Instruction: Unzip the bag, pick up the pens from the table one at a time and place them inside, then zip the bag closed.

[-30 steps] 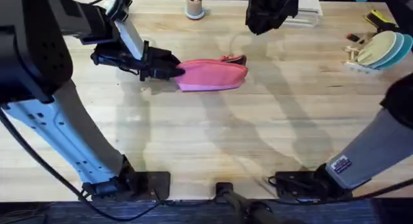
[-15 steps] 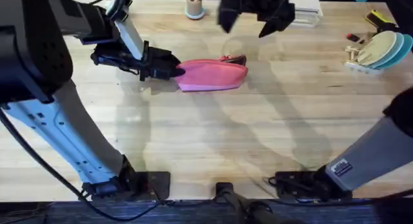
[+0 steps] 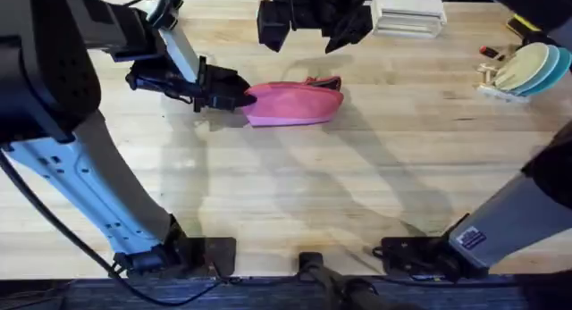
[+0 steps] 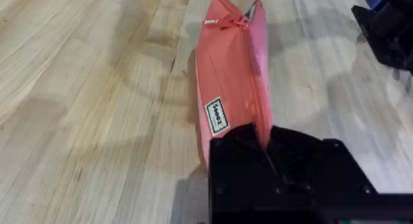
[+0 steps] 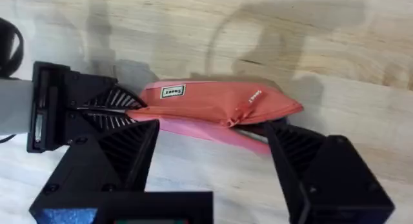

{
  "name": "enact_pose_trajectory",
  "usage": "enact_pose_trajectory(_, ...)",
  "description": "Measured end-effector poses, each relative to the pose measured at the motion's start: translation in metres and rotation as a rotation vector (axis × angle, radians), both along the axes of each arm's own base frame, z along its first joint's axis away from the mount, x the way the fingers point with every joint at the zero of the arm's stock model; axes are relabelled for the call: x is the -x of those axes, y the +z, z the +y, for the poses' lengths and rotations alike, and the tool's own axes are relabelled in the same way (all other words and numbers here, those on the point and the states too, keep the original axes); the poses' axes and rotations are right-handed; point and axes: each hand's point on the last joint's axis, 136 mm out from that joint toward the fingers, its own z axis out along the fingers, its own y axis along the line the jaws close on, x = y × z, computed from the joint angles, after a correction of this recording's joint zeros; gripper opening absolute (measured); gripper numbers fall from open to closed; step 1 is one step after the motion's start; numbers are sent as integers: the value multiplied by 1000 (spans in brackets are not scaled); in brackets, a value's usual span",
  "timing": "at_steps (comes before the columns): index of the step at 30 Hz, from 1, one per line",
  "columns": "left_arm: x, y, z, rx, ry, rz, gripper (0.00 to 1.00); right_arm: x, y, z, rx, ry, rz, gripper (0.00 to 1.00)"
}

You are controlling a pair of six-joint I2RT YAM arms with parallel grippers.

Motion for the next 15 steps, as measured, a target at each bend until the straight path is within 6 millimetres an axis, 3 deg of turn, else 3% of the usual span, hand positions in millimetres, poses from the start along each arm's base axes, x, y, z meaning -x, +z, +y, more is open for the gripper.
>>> enact_pose_trajectory(15,0,0,0,0,0,0,41,6,-3,-4,18,0,27,997)
